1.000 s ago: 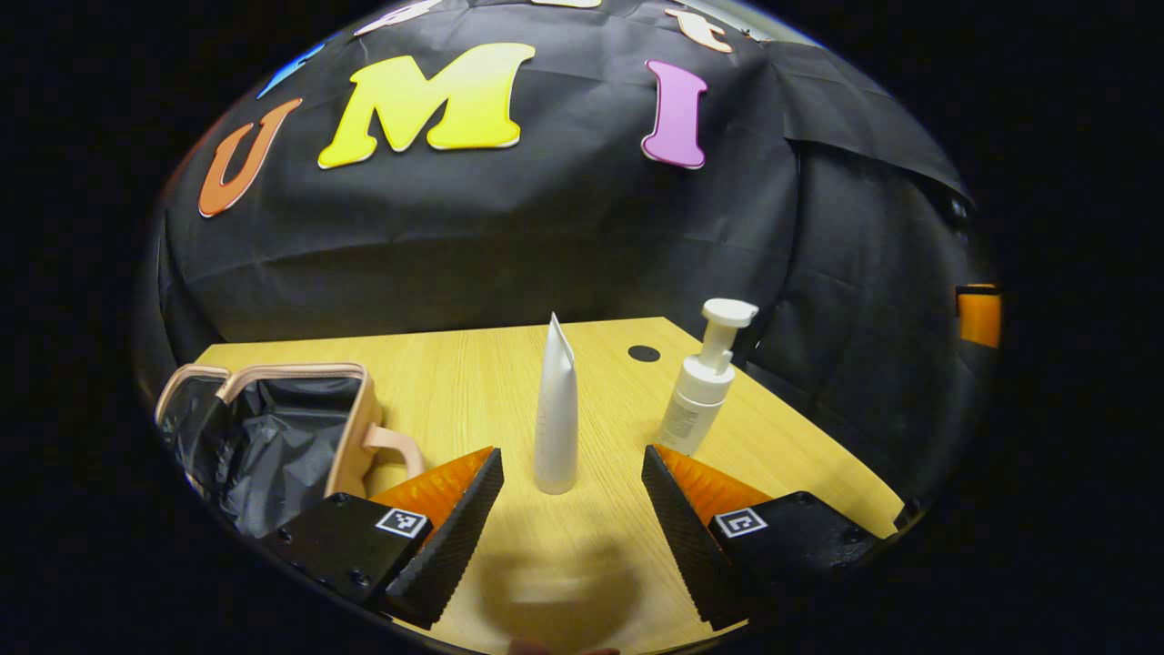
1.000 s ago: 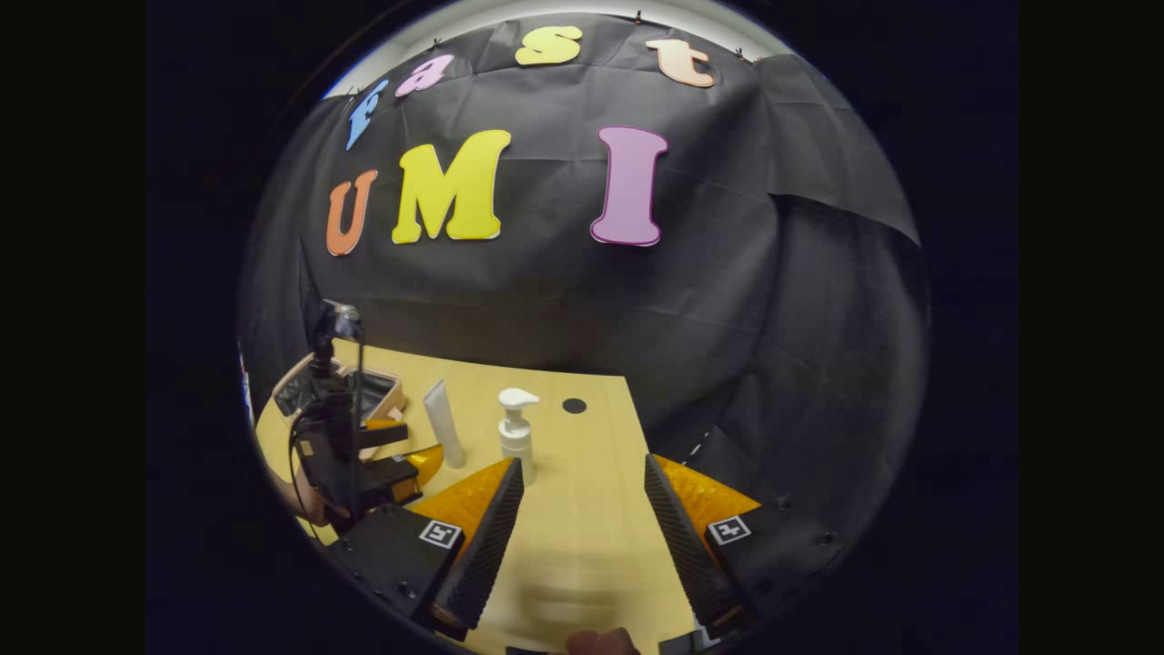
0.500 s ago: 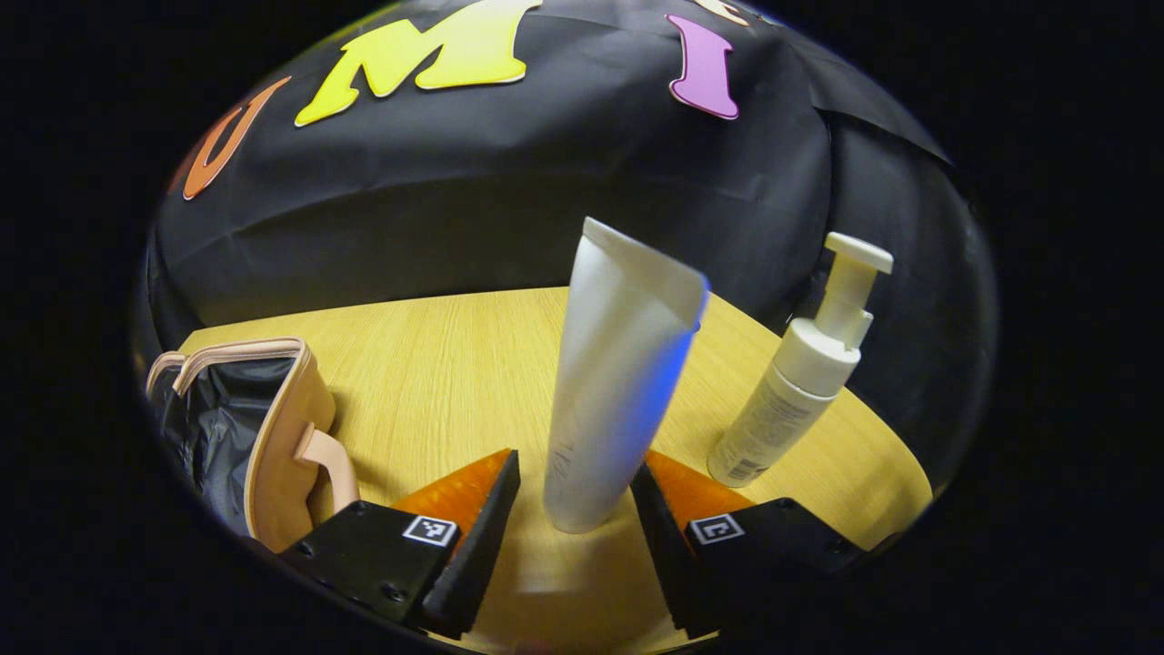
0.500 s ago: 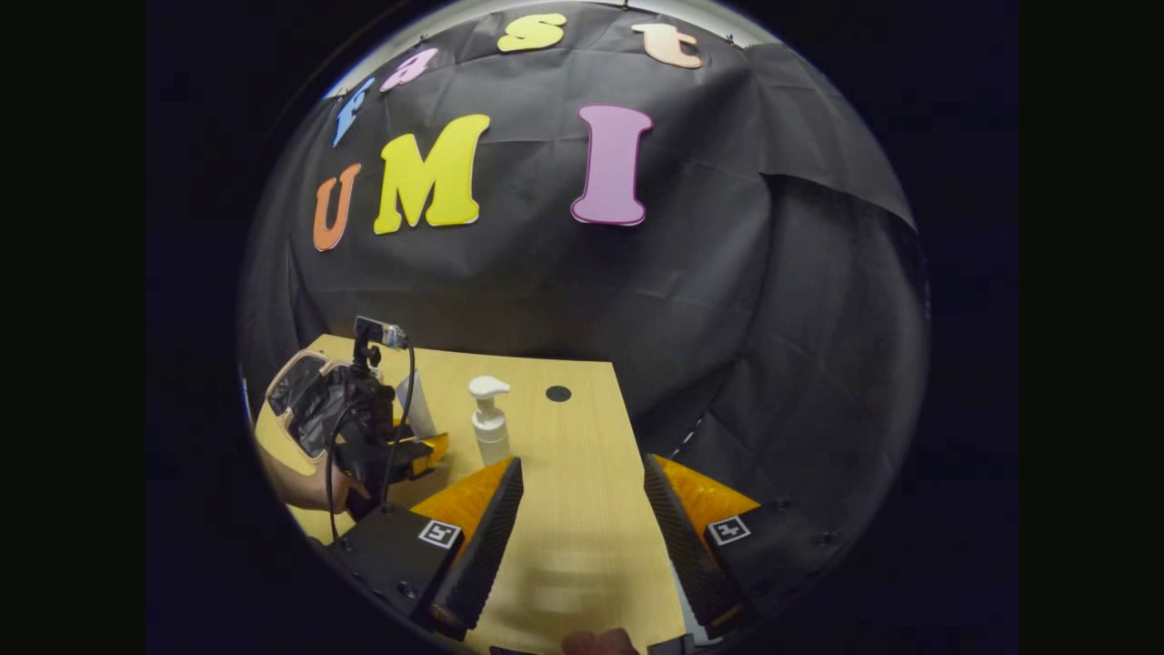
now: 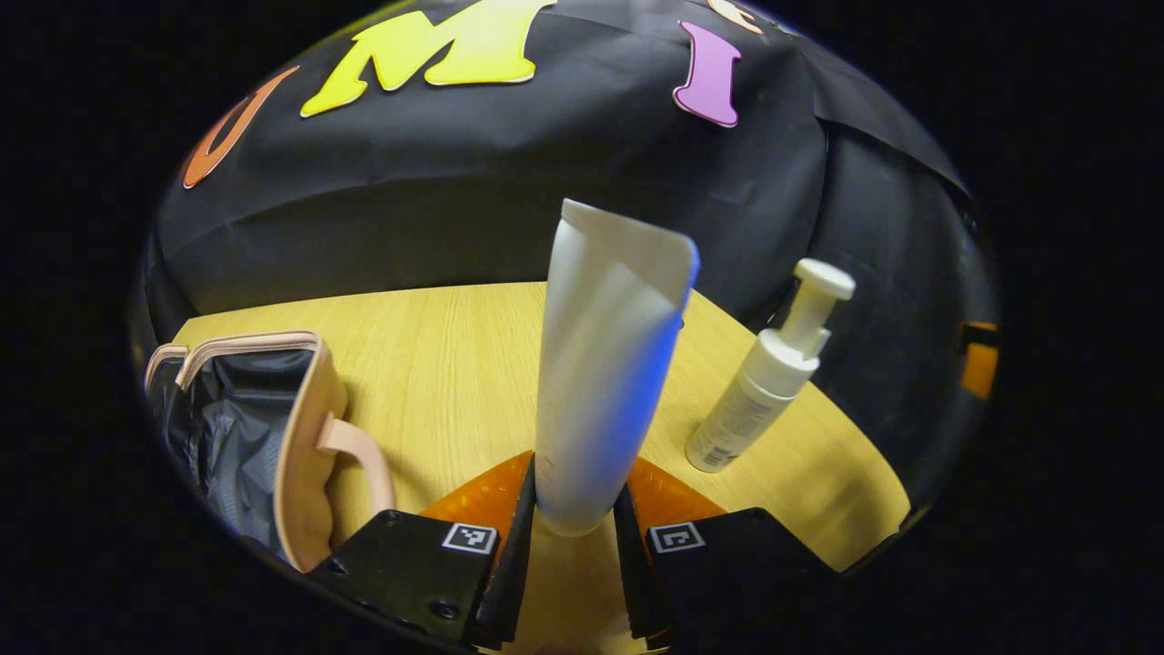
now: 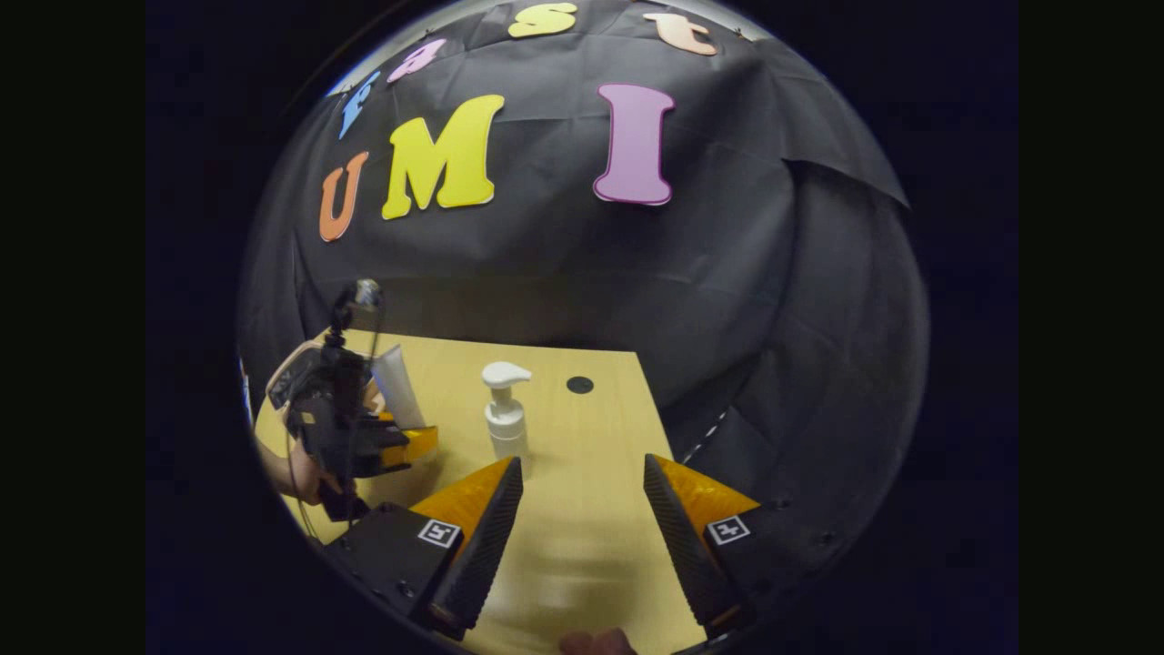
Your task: First open the suitcase, pack the skin care products into it, and then close the suitcase.
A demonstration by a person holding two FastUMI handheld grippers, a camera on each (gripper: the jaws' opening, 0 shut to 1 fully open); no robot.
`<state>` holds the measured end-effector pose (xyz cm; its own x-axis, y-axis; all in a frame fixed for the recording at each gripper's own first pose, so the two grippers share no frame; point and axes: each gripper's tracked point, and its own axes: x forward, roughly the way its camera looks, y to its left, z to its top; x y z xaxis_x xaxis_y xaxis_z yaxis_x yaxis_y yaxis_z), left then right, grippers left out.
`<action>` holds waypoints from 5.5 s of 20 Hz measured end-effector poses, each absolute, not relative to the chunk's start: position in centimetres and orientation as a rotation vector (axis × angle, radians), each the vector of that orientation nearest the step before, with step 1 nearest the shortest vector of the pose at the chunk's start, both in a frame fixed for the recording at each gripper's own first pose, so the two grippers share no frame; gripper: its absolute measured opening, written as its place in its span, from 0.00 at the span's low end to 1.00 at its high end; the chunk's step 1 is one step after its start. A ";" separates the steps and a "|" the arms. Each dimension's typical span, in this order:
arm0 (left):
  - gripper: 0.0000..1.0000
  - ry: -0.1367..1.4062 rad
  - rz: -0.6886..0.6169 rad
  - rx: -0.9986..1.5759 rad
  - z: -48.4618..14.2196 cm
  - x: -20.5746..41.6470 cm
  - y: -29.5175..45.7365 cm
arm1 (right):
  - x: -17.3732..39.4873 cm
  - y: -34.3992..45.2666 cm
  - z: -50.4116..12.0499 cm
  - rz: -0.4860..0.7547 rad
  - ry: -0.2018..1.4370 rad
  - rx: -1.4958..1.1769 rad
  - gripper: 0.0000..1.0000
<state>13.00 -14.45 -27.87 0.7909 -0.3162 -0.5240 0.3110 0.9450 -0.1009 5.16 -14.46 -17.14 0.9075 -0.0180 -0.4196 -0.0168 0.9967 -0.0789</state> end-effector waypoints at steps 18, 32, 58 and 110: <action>0.47 0.530 0.096 -0.069 -15.6 -0.3 5.8 | 18.9 -7.3 -31.5 0.062 0.518 -0.052 0.51; 0.46 0.966 -0.342 -0.248 -28.3 5.1 12.5 | 3.9 -2.9 -17.7 0.216 0.596 0.112 0.47; 0.89 0.766 -0.050 -0.146 -19.3 -4.1 23.2 | 2.5 26.0 -20.6 0.559 0.964 0.052 0.47; 0.94 0.394 0.115 -1.085 -26.6 3.6 51.9 | -0.5 20.3 -10.0 0.409 0.681 0.009 0.66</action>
